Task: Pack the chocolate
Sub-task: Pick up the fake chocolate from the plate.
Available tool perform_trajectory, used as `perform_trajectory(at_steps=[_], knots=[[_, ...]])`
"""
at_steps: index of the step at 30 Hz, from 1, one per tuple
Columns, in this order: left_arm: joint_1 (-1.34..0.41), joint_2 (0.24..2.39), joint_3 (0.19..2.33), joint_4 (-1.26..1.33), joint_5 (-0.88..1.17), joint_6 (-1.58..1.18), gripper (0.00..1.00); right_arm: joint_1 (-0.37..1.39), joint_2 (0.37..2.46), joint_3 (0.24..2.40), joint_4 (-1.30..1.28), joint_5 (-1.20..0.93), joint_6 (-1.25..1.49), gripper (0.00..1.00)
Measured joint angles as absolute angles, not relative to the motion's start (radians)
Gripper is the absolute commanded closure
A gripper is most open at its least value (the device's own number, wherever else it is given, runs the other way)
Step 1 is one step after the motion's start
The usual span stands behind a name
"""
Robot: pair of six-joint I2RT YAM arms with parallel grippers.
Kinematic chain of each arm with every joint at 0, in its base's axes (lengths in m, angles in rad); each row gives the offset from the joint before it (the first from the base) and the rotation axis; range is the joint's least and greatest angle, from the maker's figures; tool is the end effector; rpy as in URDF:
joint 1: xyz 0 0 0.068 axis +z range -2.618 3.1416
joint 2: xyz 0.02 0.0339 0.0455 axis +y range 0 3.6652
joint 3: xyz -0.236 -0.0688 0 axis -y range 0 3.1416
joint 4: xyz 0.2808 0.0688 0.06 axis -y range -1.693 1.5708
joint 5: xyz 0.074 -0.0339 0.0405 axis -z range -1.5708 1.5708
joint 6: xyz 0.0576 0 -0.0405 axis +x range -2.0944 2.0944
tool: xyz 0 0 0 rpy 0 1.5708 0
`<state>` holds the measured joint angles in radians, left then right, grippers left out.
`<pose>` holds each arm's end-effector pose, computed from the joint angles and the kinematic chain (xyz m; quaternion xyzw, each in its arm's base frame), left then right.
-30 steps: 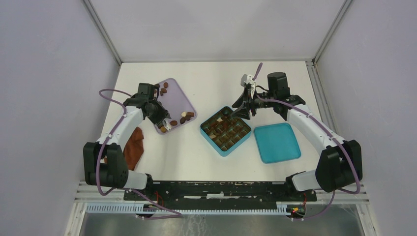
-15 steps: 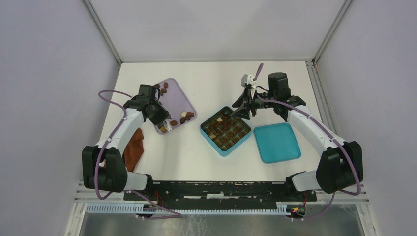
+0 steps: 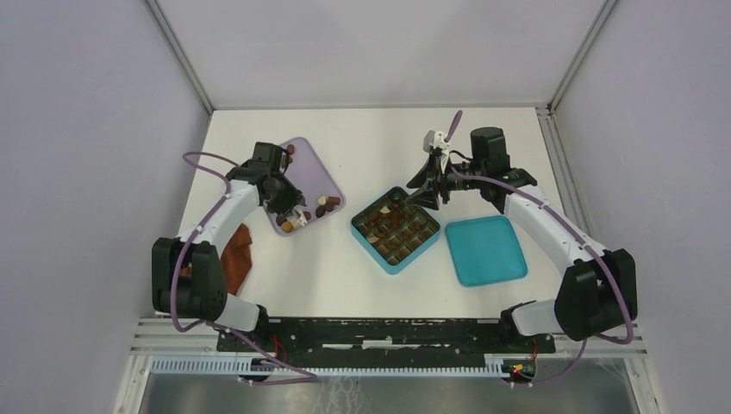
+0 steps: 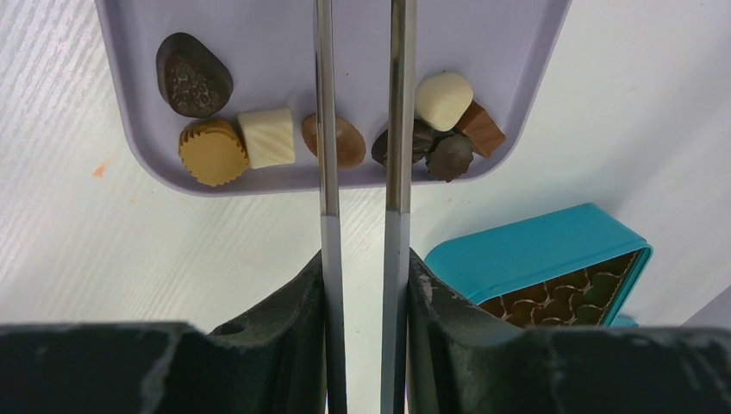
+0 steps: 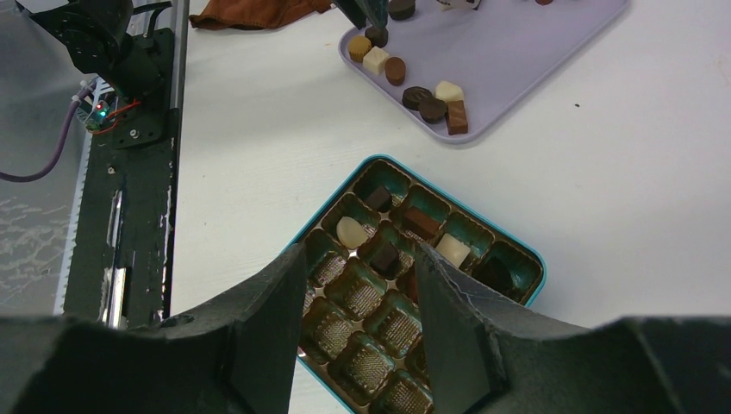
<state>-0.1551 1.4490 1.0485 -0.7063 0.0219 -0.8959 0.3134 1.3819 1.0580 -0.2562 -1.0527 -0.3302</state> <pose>0.3280 -0.0526 0.1759 -0.3499 0.9081 -0.1246 0.1935 0.3144 0.1545 0.2566 -0.4671 0.6461 0.4385 0.4147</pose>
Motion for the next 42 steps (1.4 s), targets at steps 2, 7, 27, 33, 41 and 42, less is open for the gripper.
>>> perform_trajectory(at_steps=[2, 7, 27, 33, 41, 42], knots=[[-0.160, 1.466, 1.066, -0.709, 0.014, -0.899, 0.62, 0.313, 1.382, 1.058, -0.256, -1.053, -0.330, 0.45], [-0.162, 1.514, 1.113, -0.715, -0.007, -0.902, 0.62, 0.313, 1.382, 1.058, -0.256, -1.054, -0.330, 0.45], [-0.165, 1.590, 1.191, -0.780, -0.075, -0.923, 0.61, 0.313, 1.382, 1.058, -0.256, -1.055, -0.330, 0.45], [-0.171, 1.587, 1.187, -0.776, -0.069, -0.923, 0.61, 0.313, 1.382, 1.058, -0.256, -1.055, -0.330, 0.45], [-0.192, 1.512, 1.157, -0.774, -0.070, -0.923, 0.58, 0.313, 1.382, 1.058, -0.256, -1.055, -0.330, 0.45], [-0.192, 1.512, 1.157, -0.774, -0.070, -0.923, 0.58, 0.313, 1.382, 1.058, -0.256, -1.055, -0.330, 0.45]])
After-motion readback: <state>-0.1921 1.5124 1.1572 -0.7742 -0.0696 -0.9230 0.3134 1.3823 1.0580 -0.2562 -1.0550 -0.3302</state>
